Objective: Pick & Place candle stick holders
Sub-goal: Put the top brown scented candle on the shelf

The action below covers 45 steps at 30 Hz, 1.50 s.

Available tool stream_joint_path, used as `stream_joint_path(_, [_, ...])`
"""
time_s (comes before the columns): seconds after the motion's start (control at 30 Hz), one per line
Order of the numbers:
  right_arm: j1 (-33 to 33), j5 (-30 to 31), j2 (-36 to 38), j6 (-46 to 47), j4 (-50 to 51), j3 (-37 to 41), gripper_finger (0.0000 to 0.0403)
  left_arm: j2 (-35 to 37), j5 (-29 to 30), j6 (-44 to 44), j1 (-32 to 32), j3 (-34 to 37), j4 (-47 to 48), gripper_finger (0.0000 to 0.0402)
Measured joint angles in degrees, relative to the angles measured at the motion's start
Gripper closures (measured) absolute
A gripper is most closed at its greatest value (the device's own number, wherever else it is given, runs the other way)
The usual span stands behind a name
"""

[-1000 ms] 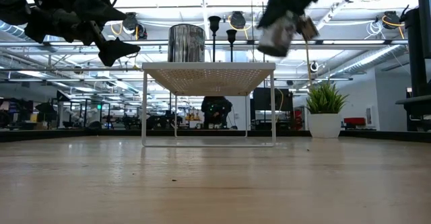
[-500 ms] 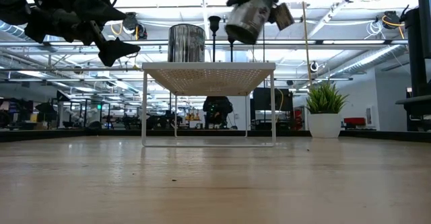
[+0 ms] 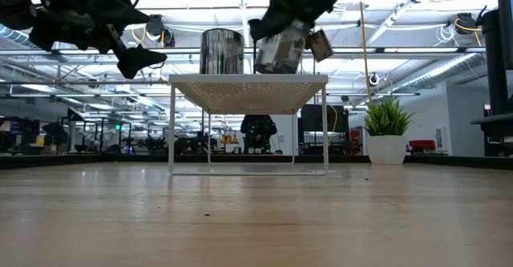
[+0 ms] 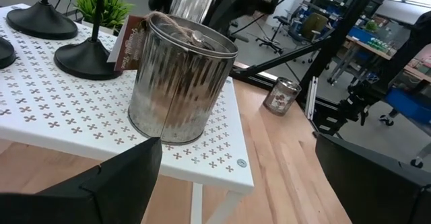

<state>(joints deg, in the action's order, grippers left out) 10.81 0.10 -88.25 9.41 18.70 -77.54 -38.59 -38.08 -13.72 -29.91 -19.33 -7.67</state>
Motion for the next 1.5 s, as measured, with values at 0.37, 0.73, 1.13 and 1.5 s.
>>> stream_joint_path(0.37, [0.02,-0.13,-1.74,-0.01,-0.83,-0.09,0.0084,0.0,0.0,-0.13,0.0,0.0,-1.49,0.0002])
stream_joint_path(0.73, [0.02,-0.15,-1.9,-0.63,0.19,0.02,0.008,-0.02,0.02,-0.33,0.0,0.0,-1.64,0.0002])
stream_joint_path(1.13, [0.13,-0.18,-1.84,-1.55,-0.05,0.02,0.0076,-0.02,0.02,-0.44,0.0,0.0,-1.63,0.0002])
stream_joint_path(1.5, [0.13,-0.22,-1.79,-1.6,-0.76,0.02,0.0058,0.0,0.02,-0.44,0.0,0.0,-1.61,0.0002])
